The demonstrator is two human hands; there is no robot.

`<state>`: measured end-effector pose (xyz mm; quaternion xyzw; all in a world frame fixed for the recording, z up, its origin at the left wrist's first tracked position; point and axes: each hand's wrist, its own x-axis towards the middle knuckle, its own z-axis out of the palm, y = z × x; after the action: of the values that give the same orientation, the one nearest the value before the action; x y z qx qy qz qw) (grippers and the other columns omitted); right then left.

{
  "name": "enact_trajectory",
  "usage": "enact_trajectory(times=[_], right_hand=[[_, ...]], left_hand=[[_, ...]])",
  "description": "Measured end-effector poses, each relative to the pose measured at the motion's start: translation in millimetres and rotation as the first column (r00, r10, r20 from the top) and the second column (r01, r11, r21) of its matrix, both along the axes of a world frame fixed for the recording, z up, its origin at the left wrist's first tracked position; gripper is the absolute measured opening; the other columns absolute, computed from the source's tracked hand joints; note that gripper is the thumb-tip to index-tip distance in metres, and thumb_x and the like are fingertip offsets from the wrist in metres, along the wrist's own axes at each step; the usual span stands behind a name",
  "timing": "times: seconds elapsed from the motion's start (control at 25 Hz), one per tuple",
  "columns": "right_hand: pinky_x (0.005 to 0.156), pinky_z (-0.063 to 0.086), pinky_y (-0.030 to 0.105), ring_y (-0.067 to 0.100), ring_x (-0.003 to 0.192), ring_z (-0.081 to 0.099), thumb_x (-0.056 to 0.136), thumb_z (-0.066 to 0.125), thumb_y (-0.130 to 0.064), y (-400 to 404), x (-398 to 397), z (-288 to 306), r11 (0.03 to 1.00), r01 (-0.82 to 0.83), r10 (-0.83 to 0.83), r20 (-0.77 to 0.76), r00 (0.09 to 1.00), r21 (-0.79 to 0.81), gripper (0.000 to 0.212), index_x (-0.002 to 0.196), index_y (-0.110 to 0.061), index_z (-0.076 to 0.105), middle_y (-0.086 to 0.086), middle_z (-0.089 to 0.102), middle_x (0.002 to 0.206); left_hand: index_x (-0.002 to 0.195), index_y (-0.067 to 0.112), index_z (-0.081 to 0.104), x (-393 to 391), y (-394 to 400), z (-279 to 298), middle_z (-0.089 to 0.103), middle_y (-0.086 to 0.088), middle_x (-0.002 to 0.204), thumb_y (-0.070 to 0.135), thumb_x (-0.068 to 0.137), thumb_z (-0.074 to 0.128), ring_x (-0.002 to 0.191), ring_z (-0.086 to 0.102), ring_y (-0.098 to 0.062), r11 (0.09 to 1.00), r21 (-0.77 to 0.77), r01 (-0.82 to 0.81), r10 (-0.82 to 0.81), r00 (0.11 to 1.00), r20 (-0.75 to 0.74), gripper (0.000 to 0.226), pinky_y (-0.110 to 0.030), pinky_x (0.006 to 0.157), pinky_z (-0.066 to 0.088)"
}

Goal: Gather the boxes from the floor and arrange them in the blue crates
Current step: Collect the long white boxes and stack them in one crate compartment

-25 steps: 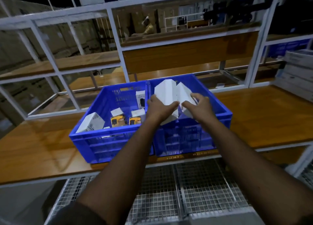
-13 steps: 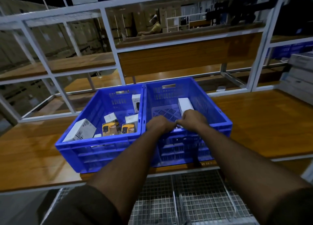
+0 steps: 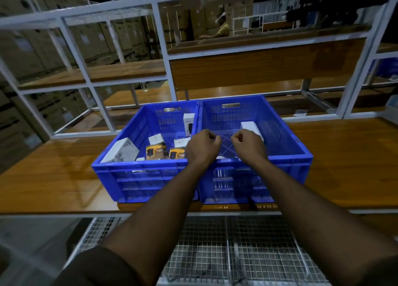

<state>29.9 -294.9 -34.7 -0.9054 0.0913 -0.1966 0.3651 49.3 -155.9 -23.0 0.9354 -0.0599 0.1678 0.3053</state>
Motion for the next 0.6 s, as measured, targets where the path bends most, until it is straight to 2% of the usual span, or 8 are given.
enact_trajectory(times=[0.24,0.4,0.48,0.6], right_hand=[[0.067,0.050,0.038,0.019,0.078,0.059,0.098,0.054,-0.024,78.3,-8.5,-5.6,0.962,-0.257,0.236,0.196,0.952,0.089,0.015,0.089,-0.016,0.064,0.001,0.065,0.088],[0.070,0.053,0.038,0.018,0.081,0.061,0.092,0.058,-0.022,135.8,-21.0,-8.9,0.925,-0.368,0.337,0.239,0.910,0.095,0.008,0.087,-0.020,0.064,0.000,0.067,0.088],[0.069,0.051,0.036,0.017,0.081,0.061,0.092,0.059,-0.021,165.7,-31.6,-8.8,0.902,-0.425,0.398,0.227,0.889,0.081,0.006,0.087,-0.022,0.063,-0.001,0.067,0.090],[0.067,0.050,0.038,0.020,0.080,0.061,0.093,0.060,-0.019,215.3,-52.2,-14.2,0.852,-0.518,0.499,0.190,0.846,0.068,0.005,0.093,-0.018,0.064,0.000,0.066,0.088]], left_hand=[[0.099,0.020,0.070,-27.4,51.8,-2.7,0.071,0.005,0.088,0.039,0.097,0.055,0.077,0.063,-0.013,0.982,-0.093,-0.162,0.169,0.983,0.070,0.024,-0.027,0.062,0.038],[0.095,0.023,0.071,-50.8,112.1,-5.5,0.073,0.004,0.089,0.040,0.093,0.058,0.085,0.066,-0.018,0.953,-0.122,-0.278,0.285,0.957,0.048,0.022,-0.030,0.064,0.042],[0.094,0.023,0.069,-66.6,147.5,-5.2,0.074,0.003,0.089,0.042,0.092,0.058,0.087,0.068,-0.019,0.935,-0.129,-0.330,0.338,0.940,0.042,0.022,-0.032,0.067,0.046],[0.091,0.022,0.068,-99.9,201.8,-12.9,0.074,0.002,0.089,0.041,0.091,0.059,0.088,0.068,-0.021,0.901,-0.116,-0.417,0.422,0.907,0.019,0.022,-0.031,0.067,0.045]])
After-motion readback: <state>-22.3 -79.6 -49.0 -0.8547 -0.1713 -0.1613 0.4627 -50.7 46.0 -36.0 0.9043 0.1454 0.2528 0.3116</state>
